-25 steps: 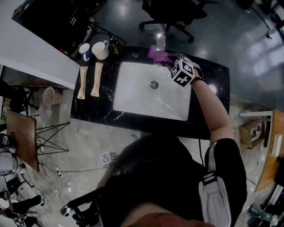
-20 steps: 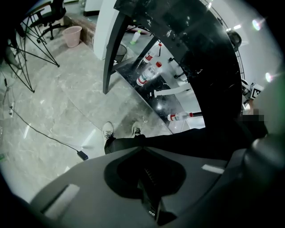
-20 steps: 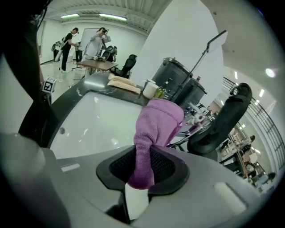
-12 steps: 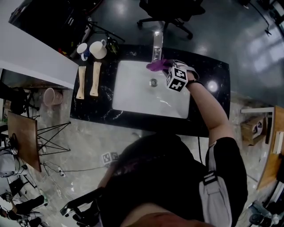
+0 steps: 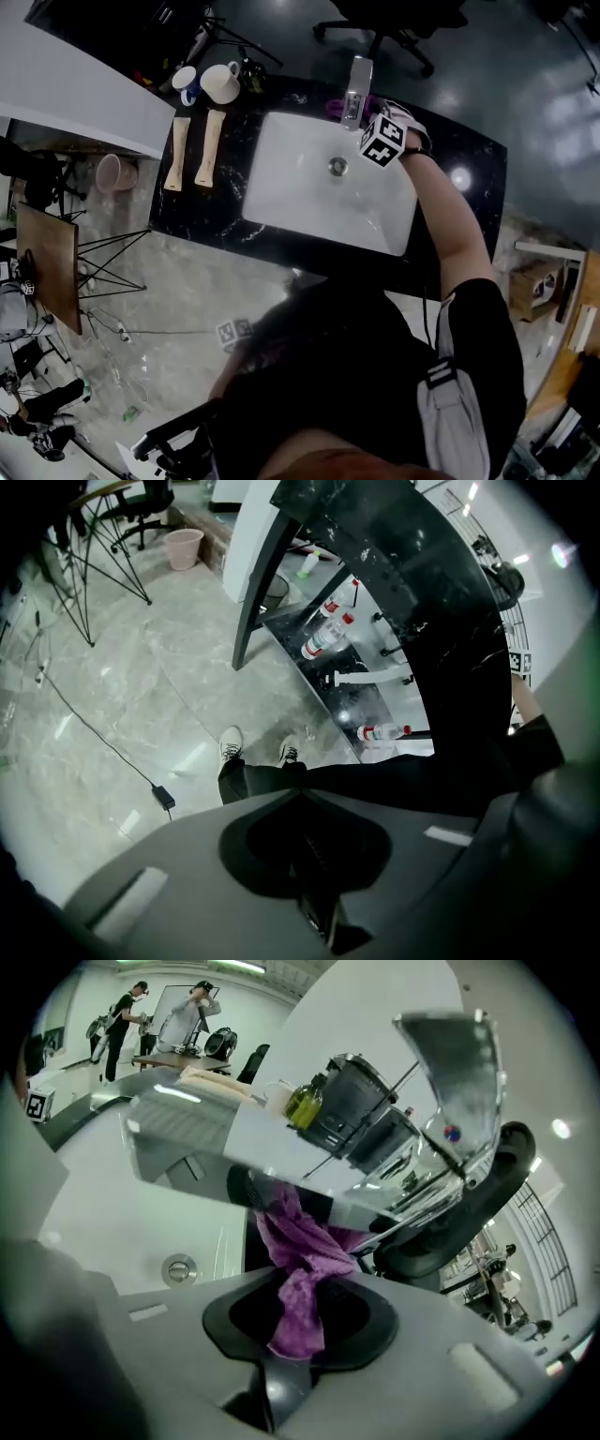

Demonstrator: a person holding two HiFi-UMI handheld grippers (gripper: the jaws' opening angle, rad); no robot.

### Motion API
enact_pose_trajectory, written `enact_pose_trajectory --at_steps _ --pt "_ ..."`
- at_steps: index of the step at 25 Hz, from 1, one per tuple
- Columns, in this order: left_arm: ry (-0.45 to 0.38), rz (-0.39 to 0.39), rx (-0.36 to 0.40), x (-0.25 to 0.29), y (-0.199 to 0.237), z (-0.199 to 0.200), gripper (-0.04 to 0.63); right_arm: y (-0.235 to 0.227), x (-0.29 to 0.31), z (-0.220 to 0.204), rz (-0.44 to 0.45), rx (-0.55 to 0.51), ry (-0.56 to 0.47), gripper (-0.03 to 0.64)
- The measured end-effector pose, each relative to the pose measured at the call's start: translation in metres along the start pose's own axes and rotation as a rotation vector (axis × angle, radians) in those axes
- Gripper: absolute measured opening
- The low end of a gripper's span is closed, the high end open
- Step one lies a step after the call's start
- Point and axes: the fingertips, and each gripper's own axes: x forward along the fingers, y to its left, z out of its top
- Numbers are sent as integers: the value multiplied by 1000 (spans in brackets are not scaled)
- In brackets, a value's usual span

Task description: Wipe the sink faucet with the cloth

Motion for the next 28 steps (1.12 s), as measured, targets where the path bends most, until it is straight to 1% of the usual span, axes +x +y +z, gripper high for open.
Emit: enact_pose_trajectory --at_steps 3,5,9,11,13,14,15,16,17,18,19,20,21,22,23,24,26,28 --pt "-21 1 -38 0 4 0 -8 8 15 -9 37 4 29 94" --pt "-22 3 -42 -3 4 2 -8 9 17 -9 51 4 34 94" --pt "-23 2 -10 -11 7 11 -8 12 14 -8 52 3 48 95" --pt "-15 3 21 -13 8 18 -8 12 9 -8 49 56 49 95" --pt "-4 2 48 -13 8 25 -8 7 0 -16 33 160 51 95" --pt "1 0 61 -13 7 28 -8 4 -6 -24 19 234 53 95" --pt "7 -2 73 -12 7 31 -8 0 -14 -35 7 333 53 95" --pt "13 -5 85 -12 7 34 -8 -5 -23 -47 -3 461 43 95" --pt "20 -6 97 -11 8 36 -8 -12 -33 -57 -10 611 14 95" --pt "26 -5 107 -11 9 38 -8 -21 -45 -63 -11 763 -40 95" --pt "31 -4 116 -10 9 39 -8 -30 -57 -64 0 900 -119 95" --pt "36 -2 122 -9 9 41 -8 -40 -68 -59 23 1009 -215 95" --pt "40 -1 129 -8 9 43 -8 -50 -79 -50 53 1087 -309 95" --pt "42 1 136 -7 8 45 -8 -59 -88 -38 81 1132 -385 95" --pt "42 4 146 -5 7 47 -8 -68 -96 -27 100 1146 -436 95" --pt "42 6 158 -5 5 49 -8 -75 -101 -17 111 1138 -465 95" --pt "44 9 176 -4 -1 50 -8 -85 -105 4 140 1103 -491 95" --pt "46 9 172 -5 -5 48 -8 -87 -102 24 187 1076 -505 97"
